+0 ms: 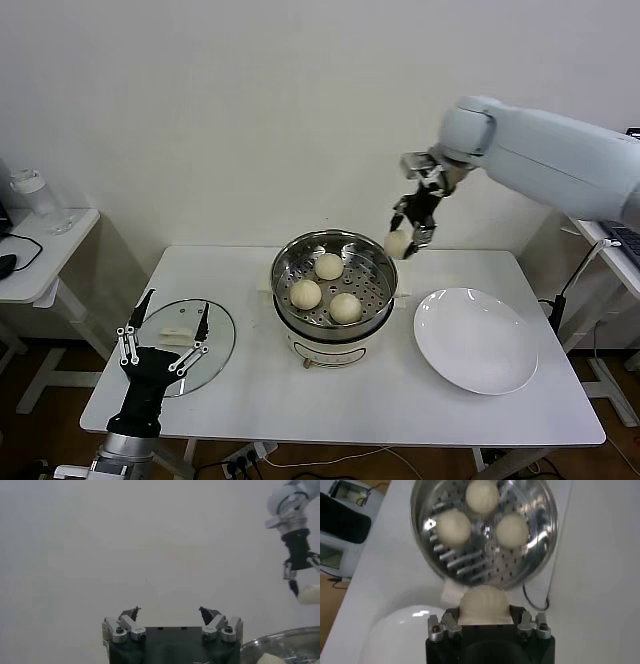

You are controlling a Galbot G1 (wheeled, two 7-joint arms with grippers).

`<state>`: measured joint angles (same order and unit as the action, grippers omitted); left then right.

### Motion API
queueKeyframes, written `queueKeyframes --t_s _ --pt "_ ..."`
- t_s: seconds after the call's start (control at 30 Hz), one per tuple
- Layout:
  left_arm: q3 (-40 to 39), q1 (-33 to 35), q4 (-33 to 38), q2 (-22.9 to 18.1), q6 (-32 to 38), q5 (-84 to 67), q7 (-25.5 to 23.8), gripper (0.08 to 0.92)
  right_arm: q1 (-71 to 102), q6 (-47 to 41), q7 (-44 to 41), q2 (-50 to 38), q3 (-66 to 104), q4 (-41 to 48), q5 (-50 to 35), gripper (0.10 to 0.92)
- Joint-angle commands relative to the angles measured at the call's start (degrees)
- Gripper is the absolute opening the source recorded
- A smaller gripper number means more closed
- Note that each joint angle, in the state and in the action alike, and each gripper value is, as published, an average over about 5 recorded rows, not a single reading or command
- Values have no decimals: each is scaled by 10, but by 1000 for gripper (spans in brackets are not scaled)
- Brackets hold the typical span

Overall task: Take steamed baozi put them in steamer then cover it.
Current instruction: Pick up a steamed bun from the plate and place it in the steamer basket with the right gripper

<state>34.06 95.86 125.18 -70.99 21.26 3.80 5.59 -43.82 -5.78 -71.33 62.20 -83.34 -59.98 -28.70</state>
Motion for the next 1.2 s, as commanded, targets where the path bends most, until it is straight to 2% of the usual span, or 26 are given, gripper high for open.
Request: queueKeyframes --t_s 0.03,0.9,1.2 --pt "1 0 -1 0 0 0 0 823 5 -14 16 87 -40 7 -16 690" --pt "10 -2 0 -1 3 -2 2 823 98 -13 48 104 -27 71 41 691" --pt "11 0 1 -1 5 -2 2 823 100 -9 60 108 -28 78 46 745"
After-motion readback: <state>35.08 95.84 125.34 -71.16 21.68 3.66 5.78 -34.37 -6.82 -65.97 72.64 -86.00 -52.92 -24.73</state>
